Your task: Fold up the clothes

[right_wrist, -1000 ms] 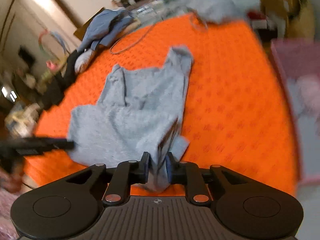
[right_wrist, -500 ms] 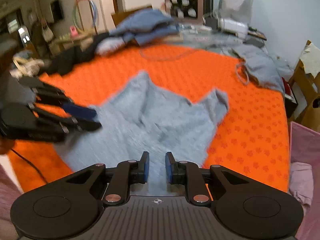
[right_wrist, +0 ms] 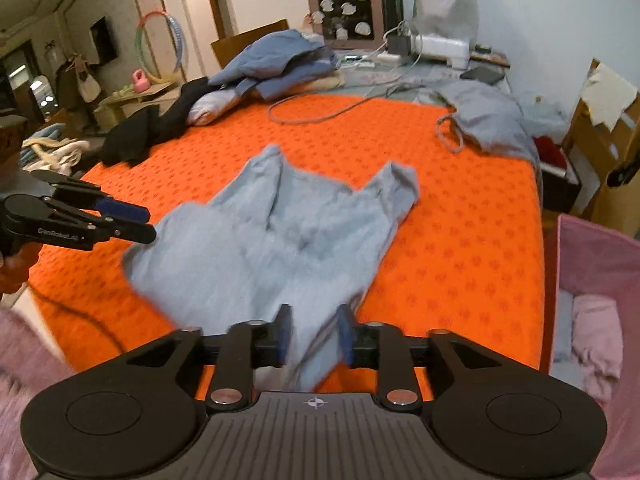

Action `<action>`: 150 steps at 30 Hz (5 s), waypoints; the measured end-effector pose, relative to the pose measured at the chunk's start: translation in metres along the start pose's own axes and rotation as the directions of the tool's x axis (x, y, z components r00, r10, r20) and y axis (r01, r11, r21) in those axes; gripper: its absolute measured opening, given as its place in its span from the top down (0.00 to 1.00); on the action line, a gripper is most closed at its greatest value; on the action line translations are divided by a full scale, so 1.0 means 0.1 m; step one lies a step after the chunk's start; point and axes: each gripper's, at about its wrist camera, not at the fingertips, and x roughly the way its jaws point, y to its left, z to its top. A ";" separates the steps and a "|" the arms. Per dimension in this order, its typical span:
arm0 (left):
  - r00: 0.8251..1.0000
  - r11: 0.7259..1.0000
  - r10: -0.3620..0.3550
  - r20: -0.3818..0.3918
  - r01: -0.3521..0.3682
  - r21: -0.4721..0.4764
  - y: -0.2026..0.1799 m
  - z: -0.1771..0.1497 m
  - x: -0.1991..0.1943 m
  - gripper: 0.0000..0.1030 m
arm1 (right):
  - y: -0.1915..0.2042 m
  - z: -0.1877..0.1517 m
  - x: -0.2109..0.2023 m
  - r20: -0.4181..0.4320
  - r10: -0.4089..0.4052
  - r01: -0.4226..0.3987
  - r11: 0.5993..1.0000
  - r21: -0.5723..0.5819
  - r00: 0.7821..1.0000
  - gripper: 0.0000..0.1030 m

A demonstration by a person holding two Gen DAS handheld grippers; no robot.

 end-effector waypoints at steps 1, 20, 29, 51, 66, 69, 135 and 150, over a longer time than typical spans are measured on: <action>1.000 1.000 -0.010 -0.011 0.010 0.012 -0.02 -0.06 -0.03 0.53 | 0.01 -0.05 -0.01 -0.008 0.013 -0.013 1.000 -0.003 1.000 0.55; 1.000 0.987 -0.011 -0.021 0.014 0.159 -0.18 -0.12 0.11 0.78 | 0.11 -0.17 0.12 -0.050 0.073 -0.076 0.995 -0.064 0.996 0.85; 0.999 0.998 -0.014 0.049 0.011 0.058 -0.04 0.39 0.01 0.78 | -0.14 0.32 -0.01 0.014 0.093 -0.093 0.995 0.028 0.996 0.84; 0.992 0.991 0.128 0.016 -0.127 -0.041 0.52 1.51 1.33 0.75 | -1.09 1.29 1.03 0.015 -0.045 0.038 0.953 0.301 0.999 0.83; 0.992 0.993 0.056 0.114 -0.068 0.099 0.02 1.31 0.79 0.75 | -0.42 1.21 0.63 0.036 -0.063 0.062 0.998 0.030 0.997 0.79; 0.993 0.991 0.085 0.077 -0.093 0.098 0.02 1.23 1.03 0.75 | -0.31 1.12 0.85 0.009 -0.080 0.081 0.997 -0.021 0.997 0.79; 0.919 0.203 0.395 0.000 -0.087 -0.975 -0.81 0.47 0.60 0.35 | -0.48 1.10 0.87 -0.114 0.349 -0.319 0.610 -0.725 0.930 0.13; 0.961 0.141 0.265 0.084 0.047 -0.989 -0.41 0.52 0.87 0.32 | -0.12 0.64 1.13 0.112 0.085 0.048 0.541 -0.839 0.990 0.22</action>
